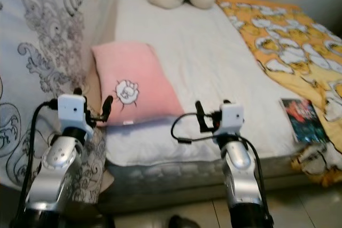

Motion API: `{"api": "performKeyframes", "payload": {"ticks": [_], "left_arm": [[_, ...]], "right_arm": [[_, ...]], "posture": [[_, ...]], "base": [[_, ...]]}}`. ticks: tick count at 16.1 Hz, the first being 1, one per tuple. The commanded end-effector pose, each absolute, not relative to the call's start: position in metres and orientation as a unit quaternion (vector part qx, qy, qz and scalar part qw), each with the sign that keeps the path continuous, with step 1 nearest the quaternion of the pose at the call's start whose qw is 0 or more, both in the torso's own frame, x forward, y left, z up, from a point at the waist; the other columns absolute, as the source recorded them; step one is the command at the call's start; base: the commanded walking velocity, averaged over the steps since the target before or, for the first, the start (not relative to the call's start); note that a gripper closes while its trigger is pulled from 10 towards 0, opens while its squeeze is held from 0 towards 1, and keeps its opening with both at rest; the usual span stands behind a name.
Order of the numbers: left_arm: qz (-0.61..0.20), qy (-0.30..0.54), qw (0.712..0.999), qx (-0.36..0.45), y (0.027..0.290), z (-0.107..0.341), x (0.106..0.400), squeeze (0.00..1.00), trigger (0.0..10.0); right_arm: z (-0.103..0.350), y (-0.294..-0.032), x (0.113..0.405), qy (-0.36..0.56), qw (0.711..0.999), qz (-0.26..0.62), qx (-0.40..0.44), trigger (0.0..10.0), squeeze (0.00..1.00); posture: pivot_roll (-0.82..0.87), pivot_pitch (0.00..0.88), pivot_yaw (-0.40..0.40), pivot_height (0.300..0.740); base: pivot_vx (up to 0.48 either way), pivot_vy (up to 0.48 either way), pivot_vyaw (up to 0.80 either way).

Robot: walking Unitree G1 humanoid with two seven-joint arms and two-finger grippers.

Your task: Clean up the room

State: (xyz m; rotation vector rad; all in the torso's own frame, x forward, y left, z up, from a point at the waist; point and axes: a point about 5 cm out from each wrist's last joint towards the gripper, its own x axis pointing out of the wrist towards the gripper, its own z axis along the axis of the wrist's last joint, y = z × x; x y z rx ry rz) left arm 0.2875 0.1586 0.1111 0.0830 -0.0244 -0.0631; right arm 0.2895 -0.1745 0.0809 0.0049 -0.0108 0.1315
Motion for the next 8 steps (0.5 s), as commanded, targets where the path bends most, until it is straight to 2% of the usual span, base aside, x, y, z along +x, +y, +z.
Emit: {"api": "performKeyframes", "payload": {"ticks": [1, 8], "left_arm": [[-0.024, -0.021, 0.999, 0.042, 0.158, 0.114, 0.29, 0.0, 10.0], [0.02, 0.023, 0.999, 0.01, 0.169, 0.087, 0.281, 0.0, 10.0]], "right_arm": [[0.087, -0.172, 0.296, -0.011, 0.997, 0.076, -0.009, 10.0, 0.0], [0.076, -0.179, 0.288, 0.0, 0.997, 0.073, 0.005, 10.0, 0.0]], "posture": [[0.02, 0.0, -0.071, 0.74], [0.0, 0.0, -0.059, 0.74]], "base": [[0.244, -0.412, 0.0], [0.264, -0.398, 0.0]]}}
